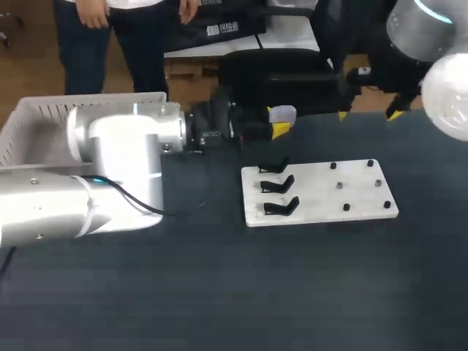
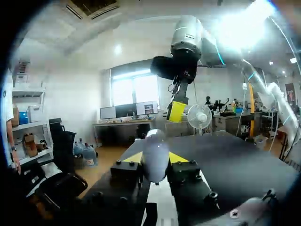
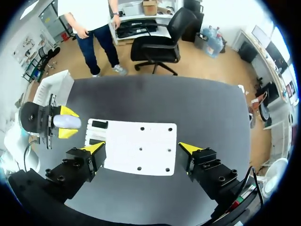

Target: Pick up each earbud case from the left stands, insert the matching earbuds, close the lid, and place the case in the box.

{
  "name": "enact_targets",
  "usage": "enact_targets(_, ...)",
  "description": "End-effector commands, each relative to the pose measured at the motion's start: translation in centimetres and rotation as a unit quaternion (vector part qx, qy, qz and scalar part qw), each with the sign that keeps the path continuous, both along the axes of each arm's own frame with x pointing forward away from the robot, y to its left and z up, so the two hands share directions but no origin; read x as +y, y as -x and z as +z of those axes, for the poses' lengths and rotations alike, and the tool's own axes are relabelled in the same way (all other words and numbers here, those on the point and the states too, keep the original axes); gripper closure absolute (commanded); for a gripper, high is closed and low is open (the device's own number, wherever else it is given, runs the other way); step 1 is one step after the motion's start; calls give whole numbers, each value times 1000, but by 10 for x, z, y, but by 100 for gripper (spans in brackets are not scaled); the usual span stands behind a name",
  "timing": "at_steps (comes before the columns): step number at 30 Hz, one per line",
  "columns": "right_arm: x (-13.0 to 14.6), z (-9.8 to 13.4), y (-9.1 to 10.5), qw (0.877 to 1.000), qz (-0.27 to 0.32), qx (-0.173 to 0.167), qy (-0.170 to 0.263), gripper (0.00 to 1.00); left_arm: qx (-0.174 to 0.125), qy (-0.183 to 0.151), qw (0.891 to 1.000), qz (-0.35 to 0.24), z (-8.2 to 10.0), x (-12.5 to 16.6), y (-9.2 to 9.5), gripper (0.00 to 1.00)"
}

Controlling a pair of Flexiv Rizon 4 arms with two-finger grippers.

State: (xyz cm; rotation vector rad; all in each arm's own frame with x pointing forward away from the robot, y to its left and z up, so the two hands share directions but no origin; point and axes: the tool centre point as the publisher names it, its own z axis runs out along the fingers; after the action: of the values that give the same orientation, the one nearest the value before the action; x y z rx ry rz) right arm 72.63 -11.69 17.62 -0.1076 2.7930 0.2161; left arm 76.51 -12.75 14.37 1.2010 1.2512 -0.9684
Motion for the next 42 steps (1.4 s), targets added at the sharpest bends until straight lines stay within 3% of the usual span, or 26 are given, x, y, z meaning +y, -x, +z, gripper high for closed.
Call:
enact_targets(1,-16,-6,28,999,-10,-39,-12,0,-21,12,996,83,16,75,19,100)
enact_targets(6,-17,-11,35,1000,-17,-25,-1,0,-40,-24,989,140,25,141,12,100)
enact_targets(7,-17,-12,36,1000,-19,-23,-2,0,-35,-44,986,154,24,159,9,100)
enact_targets(10,-15,-14,38,1000,-21,-14,4,0,-36,-59,983,171,24,198,2,100)
enact_targets(15,-14,-15,39,1000,-27,-8,9,0,-41,-67,976,205,21,251,-3,100)
enact_targets(21,-15,-13,37,999,-36,-1,22,0,-21,-81,964,252,3,302,-19,100)
enact_targets(29,-16,6,33,998,-39,-4,58,0,5,-89,959,269,-33,331,-36,100)
enact_targets(31,-17,7,33,997,-40,-4,62,0,2,-69,962,265,-44,334,-40,100)
enact_targets(42,-14,6,36,997,-33,4,76,0,38,-118,959,256,-71,334,-64,100)
